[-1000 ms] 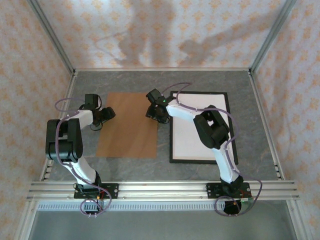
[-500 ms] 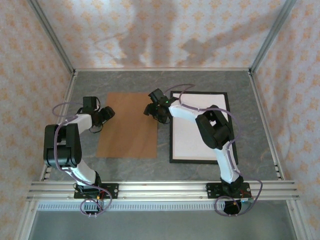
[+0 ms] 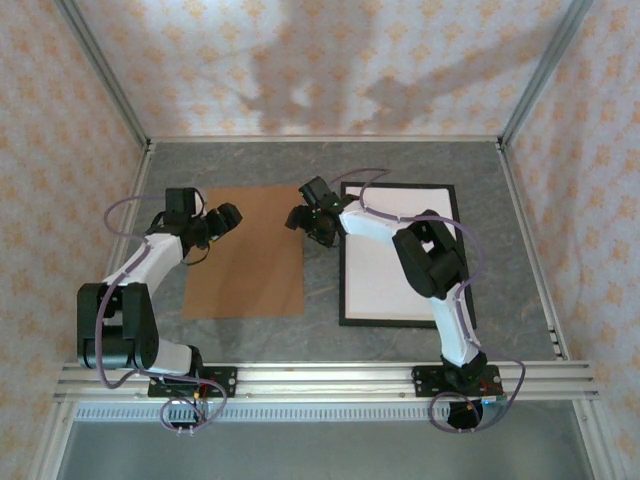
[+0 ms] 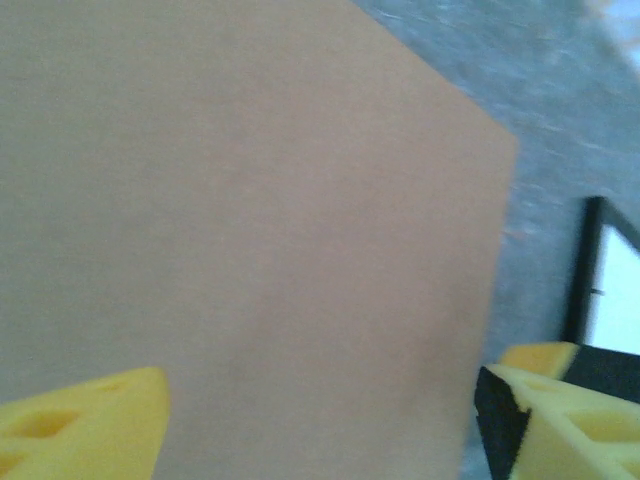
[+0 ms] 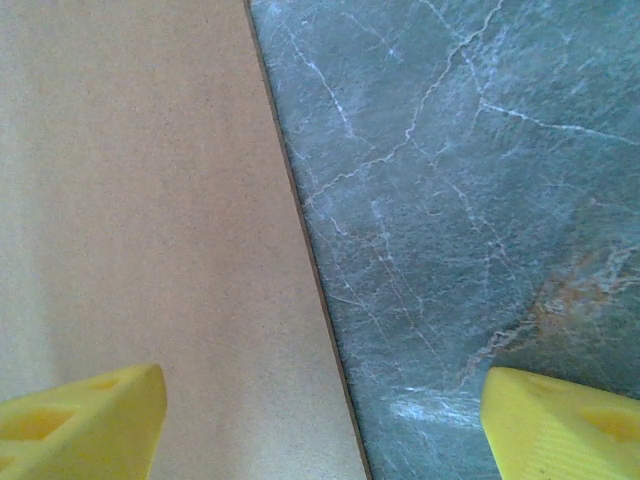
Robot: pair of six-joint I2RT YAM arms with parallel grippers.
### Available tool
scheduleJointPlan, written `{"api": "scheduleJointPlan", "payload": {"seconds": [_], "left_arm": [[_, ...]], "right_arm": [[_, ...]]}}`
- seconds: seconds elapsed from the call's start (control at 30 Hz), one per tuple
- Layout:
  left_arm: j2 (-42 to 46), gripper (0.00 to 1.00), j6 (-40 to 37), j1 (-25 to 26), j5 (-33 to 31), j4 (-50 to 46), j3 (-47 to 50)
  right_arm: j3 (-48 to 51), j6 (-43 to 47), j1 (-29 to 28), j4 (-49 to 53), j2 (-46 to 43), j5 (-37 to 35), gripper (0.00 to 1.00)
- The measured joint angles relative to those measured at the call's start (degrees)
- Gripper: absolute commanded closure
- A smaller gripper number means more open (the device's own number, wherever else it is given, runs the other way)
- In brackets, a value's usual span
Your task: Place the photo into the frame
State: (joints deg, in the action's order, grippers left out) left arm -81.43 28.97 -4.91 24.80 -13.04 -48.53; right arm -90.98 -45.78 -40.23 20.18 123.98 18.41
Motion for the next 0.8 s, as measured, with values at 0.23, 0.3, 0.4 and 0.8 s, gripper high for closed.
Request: {"api": "scheduleJointPlan", "payload": {"seconds": [0.23, 0.3, 0.4, 0.8], "left_arm": [[-8.00, 0.09, -7.08, -6.10, -9.99, -5.66, -6.95], [-10.36, 0.09, -8.00, -8.41, -10.29, -6.01, -7.13], [-14.49, 0.09, -8.92, -9.70, -10.19, -7.06, -8.26], [-18.27, 0.11, -9.92, -9.35, -7.15, -7.76, -8.85]], "right_arm": [[-1.64, 3.98, -0.28, 2.21, 0.39, 0.00, 0.17], [-1.92, 4.96, -0.35, 2.62, 0.59, 0.02, 0.17], [-2.75, 5.97, -0.39, 3.45, 0.98, 0.11, 0.17], [-3.10, 6.91, -0.37, 3.89, 1.22, 0.72, 0.17]]}}
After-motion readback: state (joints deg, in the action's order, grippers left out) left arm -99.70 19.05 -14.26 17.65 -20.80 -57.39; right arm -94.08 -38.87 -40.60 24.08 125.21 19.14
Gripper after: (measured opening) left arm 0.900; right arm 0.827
